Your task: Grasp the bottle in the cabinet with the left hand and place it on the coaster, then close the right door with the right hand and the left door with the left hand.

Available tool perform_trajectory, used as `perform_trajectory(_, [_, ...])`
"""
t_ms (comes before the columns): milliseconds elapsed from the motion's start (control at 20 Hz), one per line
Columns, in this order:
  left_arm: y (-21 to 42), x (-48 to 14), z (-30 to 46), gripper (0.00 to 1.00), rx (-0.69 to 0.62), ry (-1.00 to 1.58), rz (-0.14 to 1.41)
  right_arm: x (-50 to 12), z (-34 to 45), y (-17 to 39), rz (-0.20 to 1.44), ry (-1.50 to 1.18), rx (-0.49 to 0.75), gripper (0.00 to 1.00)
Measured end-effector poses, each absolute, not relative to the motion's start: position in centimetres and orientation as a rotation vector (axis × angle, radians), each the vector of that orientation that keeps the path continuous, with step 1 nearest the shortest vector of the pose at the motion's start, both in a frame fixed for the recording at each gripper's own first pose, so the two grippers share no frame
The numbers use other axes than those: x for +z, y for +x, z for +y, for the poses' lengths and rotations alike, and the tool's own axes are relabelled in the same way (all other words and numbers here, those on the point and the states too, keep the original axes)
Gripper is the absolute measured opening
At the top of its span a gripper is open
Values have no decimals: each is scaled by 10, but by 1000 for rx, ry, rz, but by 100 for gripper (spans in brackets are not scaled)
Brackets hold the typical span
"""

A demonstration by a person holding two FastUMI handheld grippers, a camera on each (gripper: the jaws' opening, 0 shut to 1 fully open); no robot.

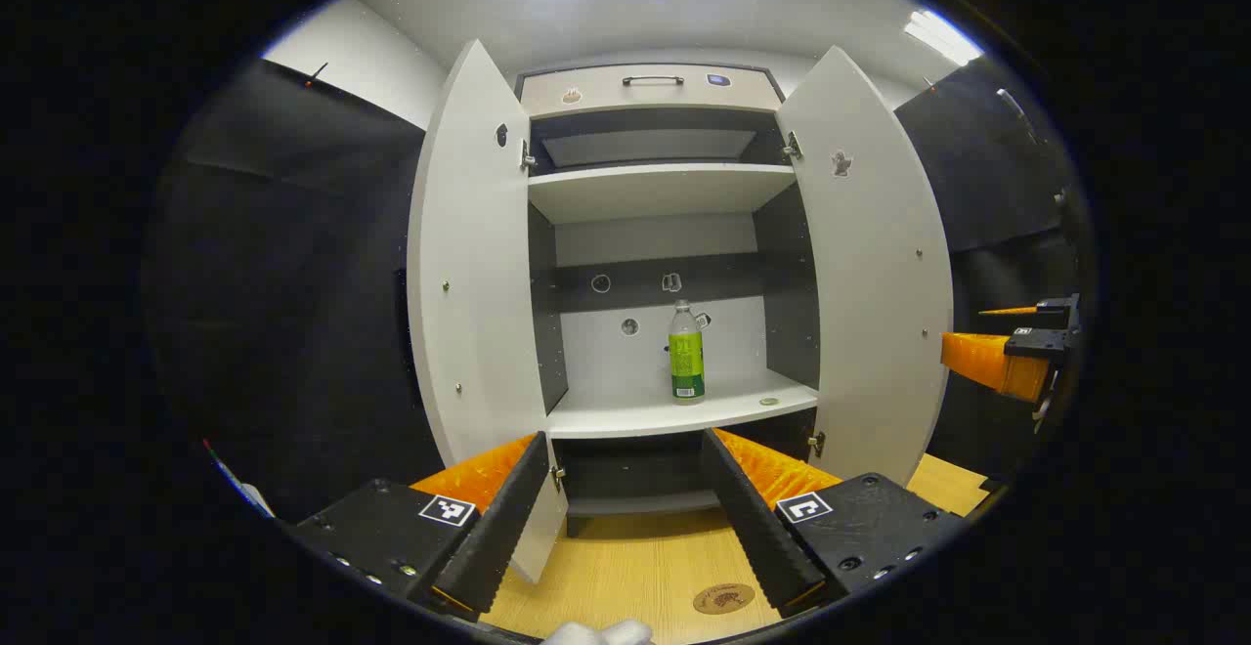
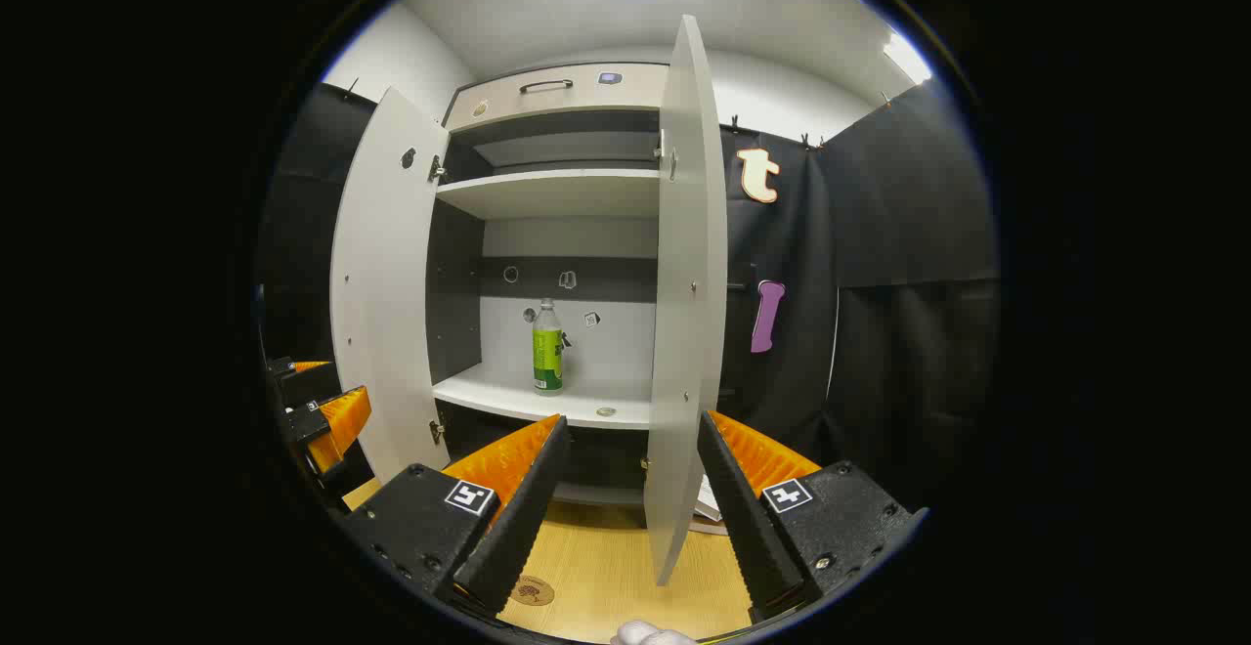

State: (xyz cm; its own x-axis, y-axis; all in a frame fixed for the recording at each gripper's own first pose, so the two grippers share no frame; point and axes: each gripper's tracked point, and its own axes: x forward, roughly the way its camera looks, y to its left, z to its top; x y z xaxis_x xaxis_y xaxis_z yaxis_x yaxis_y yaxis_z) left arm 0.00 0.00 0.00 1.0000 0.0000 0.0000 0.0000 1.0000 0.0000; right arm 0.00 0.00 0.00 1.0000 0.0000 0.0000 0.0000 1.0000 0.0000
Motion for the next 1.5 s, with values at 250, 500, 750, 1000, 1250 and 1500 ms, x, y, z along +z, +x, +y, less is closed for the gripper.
perform_trajectory(250, [5, -1, 5, 96, 10, 10, 2, 0, 4, 7, -1, 6, 0, 82])
perform_trajectory(500, [14, -7, 14, 96, 26, 0, 18, 1, 8, 14, -2, 1, 10, 82])
perform_trajectory(750, [34, -9, 17, 96, 27, 12, 19, 5, 18, 23, -8, -17, 30, 82])
perform_trajectory(1000, [89, 7, 2, 95, -21, 10, -24, 1, 18, 27, 3, -23, 41, 82])
perform_trajectory(1250, [170, 44, -29, 96, -80, 18, -101, 4, 13, 30, 23, -34, 22, 82])
perform_trajectory(1500, [257, 72, -67, 96, -121, 3, -137, 8, 4, 27, 45, -62, -23, 82])
